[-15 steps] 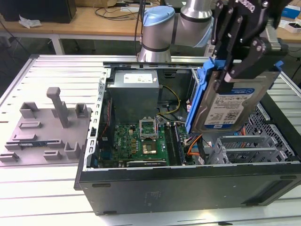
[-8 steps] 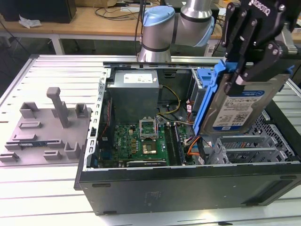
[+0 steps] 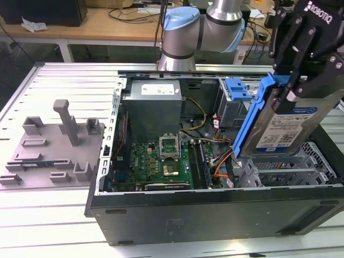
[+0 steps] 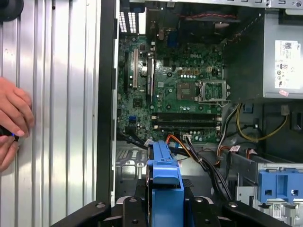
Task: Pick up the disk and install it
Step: 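Insert the disk into the insertion slot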
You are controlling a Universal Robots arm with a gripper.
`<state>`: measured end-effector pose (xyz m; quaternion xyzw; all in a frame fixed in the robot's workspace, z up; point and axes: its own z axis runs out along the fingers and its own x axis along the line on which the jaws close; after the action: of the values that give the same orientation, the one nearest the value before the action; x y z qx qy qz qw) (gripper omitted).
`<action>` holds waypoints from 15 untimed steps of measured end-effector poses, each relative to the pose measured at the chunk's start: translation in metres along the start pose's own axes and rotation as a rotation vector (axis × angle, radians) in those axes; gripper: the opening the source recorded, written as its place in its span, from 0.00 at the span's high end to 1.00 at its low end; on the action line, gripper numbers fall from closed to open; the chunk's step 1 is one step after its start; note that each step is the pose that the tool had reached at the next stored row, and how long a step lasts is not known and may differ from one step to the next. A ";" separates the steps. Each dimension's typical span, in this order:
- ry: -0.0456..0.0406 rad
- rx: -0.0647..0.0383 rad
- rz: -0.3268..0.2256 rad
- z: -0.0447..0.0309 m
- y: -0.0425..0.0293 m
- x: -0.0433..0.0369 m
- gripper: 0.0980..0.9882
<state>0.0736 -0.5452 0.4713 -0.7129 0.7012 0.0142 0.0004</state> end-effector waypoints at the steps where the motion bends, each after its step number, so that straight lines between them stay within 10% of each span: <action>1: 0.0001 0.000 0.000 0.0000 -0.0019 0.0003 0.70; 10: -0.0001 0.000 0.000 0.0006 -0.0371 0.0019 0.70; 15: 0.0006 0.000 0.007 0.0010 -0.0384 0.0020 0.70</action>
<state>0.1120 -0.5466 0.4695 -0.7104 0.7036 0.0139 0.0002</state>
